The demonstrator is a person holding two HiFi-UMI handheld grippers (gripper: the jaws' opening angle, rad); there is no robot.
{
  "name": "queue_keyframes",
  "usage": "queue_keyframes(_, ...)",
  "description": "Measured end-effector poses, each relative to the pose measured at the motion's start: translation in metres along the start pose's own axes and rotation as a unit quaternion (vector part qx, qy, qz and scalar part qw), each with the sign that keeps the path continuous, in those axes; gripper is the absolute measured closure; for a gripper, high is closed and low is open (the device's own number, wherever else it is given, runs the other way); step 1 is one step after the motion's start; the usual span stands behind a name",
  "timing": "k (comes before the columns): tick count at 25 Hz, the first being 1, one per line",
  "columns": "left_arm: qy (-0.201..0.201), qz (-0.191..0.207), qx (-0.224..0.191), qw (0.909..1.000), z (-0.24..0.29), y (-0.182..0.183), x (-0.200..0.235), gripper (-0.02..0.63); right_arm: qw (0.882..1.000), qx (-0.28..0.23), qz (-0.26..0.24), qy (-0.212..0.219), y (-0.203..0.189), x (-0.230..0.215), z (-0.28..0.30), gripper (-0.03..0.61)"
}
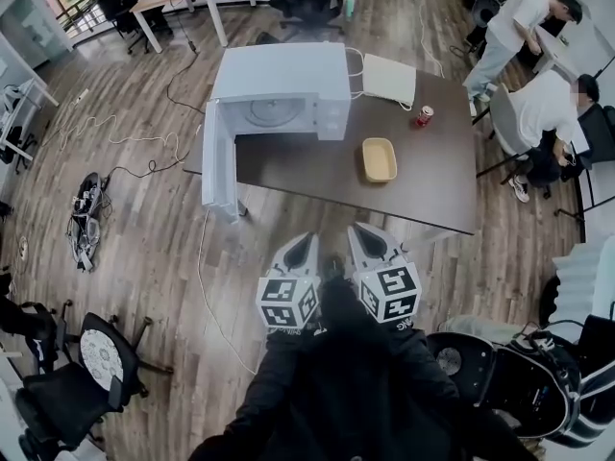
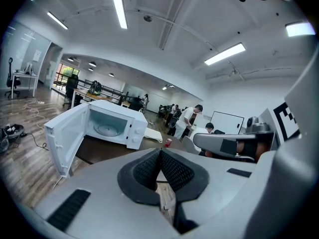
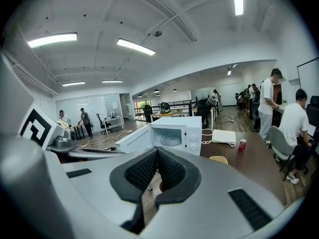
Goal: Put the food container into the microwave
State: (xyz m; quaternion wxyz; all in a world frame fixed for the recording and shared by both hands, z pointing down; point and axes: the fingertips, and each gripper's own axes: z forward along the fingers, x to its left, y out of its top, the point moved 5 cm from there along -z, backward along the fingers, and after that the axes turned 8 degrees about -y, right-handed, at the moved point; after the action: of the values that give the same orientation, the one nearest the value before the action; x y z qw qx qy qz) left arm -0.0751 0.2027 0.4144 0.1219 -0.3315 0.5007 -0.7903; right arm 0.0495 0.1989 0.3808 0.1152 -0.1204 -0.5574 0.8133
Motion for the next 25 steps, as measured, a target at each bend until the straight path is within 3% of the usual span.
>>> queue_keyframes(10, 0.0, 0.01, 0.007, 0.9999, 0.09, 0.041, 0.031, 0.58, 1.0, 0.0, 0.015, -0.006, 0.031, -0.058, 0.076, 0.555)
queue_keyframes(25, 0.006, -0.001, 0.036, 0.9993, 0.192, 0.055, 0.063, 0.581, 0.999, 0.024, 0.037, -0.002, 0.038, -0.128, 0.154, 0.555)
